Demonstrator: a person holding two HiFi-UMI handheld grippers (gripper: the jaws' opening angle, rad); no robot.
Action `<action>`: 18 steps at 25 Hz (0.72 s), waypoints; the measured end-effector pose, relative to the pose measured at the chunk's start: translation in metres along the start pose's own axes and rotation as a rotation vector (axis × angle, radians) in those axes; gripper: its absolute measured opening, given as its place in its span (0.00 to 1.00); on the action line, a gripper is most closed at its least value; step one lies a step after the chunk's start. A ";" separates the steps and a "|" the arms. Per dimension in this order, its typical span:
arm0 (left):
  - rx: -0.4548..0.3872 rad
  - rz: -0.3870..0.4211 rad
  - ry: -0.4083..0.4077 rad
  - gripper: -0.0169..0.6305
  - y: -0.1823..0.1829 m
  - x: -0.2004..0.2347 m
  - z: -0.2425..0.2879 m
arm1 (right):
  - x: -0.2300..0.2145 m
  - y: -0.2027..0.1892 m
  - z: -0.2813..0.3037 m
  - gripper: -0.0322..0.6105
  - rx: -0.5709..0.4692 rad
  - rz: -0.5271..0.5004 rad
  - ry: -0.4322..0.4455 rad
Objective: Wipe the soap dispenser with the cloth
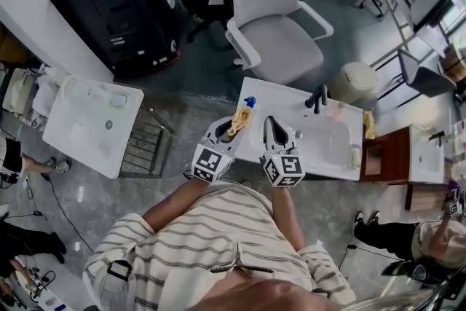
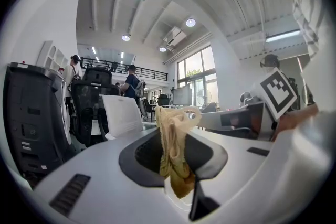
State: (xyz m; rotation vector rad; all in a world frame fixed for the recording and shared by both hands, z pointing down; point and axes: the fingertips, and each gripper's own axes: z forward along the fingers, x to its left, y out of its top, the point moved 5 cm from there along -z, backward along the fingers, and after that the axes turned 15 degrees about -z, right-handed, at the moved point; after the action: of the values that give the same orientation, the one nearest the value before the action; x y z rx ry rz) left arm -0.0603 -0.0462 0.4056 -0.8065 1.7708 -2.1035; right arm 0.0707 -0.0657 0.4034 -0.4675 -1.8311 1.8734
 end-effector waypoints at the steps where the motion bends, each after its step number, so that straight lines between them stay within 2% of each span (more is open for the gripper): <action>1: 0.000 -0.001 0.000 0.16 0.000 0.000 0.000 | 0.000 0.000 0.000 0.05 0.000 -0.001 0.000; 18: -0.010 -0.009 0.010 0.16 -0.002 0.005 0.005 | -0.009 -0.005 0.003 0.05 0.000 0.001 -0.010</action>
State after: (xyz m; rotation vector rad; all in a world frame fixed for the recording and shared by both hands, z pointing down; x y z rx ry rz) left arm -0.0612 -0.0522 0.4095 -0.8097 1.7878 -2.1097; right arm 0.0766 -0.0734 0.4082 -0.4602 -1.8371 1.8797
